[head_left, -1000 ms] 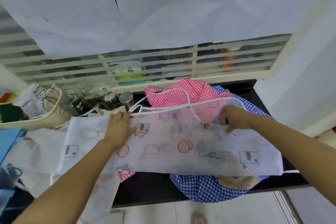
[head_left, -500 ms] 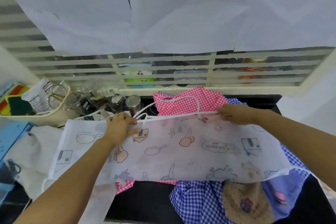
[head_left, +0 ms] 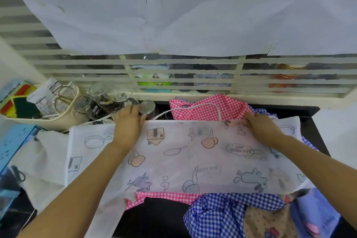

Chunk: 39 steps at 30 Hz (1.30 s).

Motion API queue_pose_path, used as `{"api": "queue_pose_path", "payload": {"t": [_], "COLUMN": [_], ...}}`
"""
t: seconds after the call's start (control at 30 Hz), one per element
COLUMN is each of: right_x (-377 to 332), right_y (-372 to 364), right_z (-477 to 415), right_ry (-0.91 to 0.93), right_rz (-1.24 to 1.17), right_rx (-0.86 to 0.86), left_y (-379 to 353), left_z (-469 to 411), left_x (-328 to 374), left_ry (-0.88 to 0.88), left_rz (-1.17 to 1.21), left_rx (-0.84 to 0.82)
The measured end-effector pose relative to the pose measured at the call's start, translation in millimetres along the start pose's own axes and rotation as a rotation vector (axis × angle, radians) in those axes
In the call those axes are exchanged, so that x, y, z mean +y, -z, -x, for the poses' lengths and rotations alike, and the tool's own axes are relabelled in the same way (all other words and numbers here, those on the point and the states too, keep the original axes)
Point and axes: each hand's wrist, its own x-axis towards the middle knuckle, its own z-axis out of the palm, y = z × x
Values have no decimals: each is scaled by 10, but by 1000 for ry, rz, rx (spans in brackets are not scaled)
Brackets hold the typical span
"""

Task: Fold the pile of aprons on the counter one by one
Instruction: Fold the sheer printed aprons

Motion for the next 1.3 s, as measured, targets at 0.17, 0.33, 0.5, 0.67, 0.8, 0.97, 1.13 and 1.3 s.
{"api": "queue_pose_path", "payload": {"t": [0.17, 0.33, 0.5, 0.67, 0.8, 0.97, 1.13, 1.3], "right_x": [-14, -118, -1083, -753, -345, -373, -467, -896], "right_y": [-123, -144, -548, -866, -790, -705, -645, -623], "right_z": [-28, -15, 303, 254, 139, 101, 107, 288], "right_ry": [-60, -134, 399, 31, -164, -221, -273, -123], "right_rz": [63, 84, 106, 71, 112, 126, 136, -80], "right_rx": [21, 92, 220, -50, -69, -169, -202, -55], "left_y": [-112, -624, -780, -703, -526, -116, 197, 323], "left_z": [791, 998, 897, 684, 467, 303, 697, 1459], "left_x": [822, 680, 579, 28, -425, -908, -606, 69], "left_ry": [-415, -228, -222, -190, -43, 363, 407, 560], "left_rz": [46, -202, -136, -263, -374, -361, 19, 536], "left_rx": [-148, -489, -564, -531, -387, -404, 69, 183]}}
